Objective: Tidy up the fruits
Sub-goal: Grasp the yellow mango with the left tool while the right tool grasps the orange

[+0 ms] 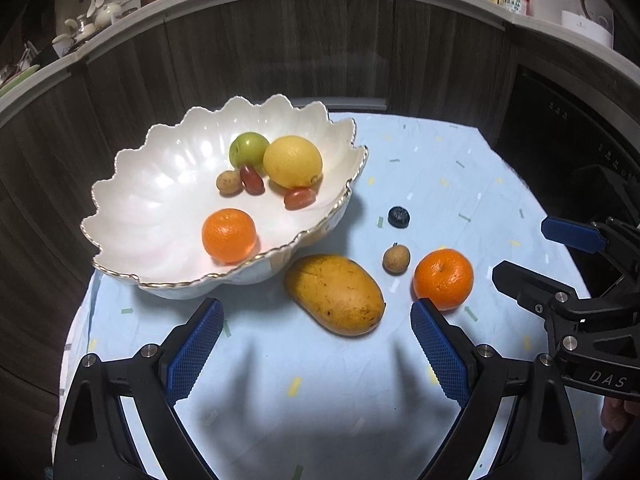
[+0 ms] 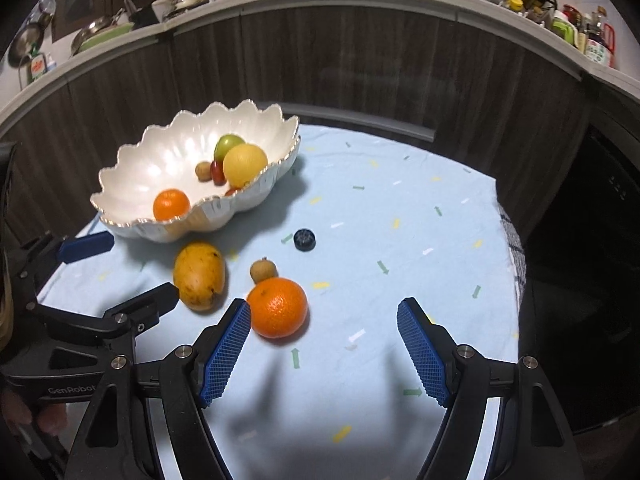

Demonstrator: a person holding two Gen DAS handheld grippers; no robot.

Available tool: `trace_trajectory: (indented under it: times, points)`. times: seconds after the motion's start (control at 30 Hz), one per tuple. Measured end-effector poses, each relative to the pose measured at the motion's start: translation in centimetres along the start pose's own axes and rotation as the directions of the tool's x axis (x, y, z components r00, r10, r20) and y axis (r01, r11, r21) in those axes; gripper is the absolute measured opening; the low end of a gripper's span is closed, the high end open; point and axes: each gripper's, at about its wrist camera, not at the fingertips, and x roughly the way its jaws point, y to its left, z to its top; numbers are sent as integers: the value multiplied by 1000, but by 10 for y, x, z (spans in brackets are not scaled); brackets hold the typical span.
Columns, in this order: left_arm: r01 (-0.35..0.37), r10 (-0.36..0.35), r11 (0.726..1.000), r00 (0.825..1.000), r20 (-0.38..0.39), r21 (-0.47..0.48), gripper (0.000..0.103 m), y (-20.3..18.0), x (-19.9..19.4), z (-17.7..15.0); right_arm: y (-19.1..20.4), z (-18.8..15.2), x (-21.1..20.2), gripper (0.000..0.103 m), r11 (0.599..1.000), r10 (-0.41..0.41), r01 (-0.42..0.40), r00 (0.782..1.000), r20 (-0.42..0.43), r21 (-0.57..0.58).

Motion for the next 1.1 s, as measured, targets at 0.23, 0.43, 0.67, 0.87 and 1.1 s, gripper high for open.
trace_trajectory:
  times: [0.23,0.43,0.67,0.87,1.1]
  points:
    - [-7,7,1000,1000,-17,11,96,-6,15,-2,-2,-11,12,76,999,0,0,1000,-17,-47]
    - [-13,14,1000,1000,-27,8,96,-8,25,0,1,-19,21,76,996,46,-48,999,-19,-73]
    - [-11,10,1000,999,-41,-5,95,-8,35,4,7,-24,34,76,988,112,-114,993,-20,-106]
    - [1,-3,1000,998,-67,-27,92,-7,44,7,10,-20,46,76,982,137,-138,990,-22,-126]
    - [6,-13,998,994,-110,-60,83,-4,60,8,17,-16,60,74,973,162,-166,986,-39,-160]
